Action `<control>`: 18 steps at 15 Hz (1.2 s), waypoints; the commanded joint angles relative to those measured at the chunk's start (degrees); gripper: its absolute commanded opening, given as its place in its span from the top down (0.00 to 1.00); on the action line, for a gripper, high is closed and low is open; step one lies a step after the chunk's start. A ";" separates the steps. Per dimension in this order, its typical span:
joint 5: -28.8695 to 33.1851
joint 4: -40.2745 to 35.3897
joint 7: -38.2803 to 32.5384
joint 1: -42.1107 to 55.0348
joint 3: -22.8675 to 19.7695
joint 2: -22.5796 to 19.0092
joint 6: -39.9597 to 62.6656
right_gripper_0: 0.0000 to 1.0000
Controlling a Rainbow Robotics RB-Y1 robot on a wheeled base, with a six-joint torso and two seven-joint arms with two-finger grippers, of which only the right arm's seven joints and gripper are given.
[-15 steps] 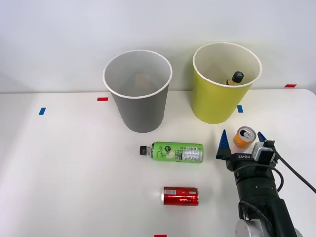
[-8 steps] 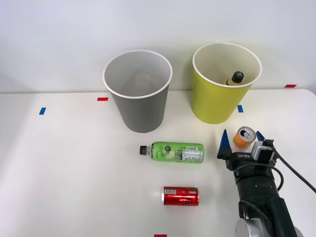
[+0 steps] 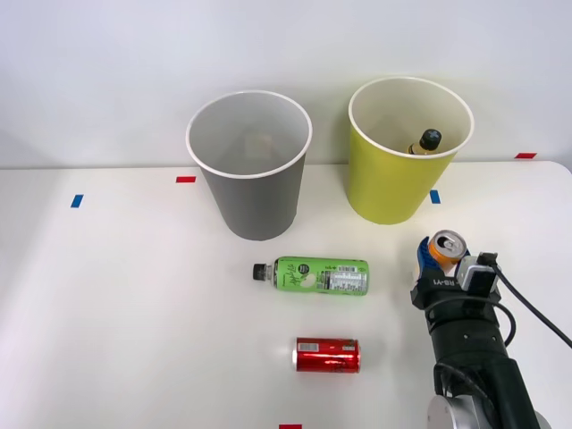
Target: Put cans in the gray bin, plastic bottles in the light green bin
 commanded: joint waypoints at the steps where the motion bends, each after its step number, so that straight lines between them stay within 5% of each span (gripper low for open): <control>1: 0.26 0.01 -0.06 0.45 0.25 0.00 -0.27 0.79; 4: -0.54 -0.08 -1.02 0.72 2.63 -0.21 -1.50 0.83; 7: -1.85 -1.75 -3.05 0.72 5.88 -5.66 -2.47 0.99; 14: -3.17 -11.42 -11.40 -1.92 12.21 -15.59 -1.50 1.00; 18: -4.40 -22.41 -16.49 -8.16 14.32 -21.39 11.86 1.00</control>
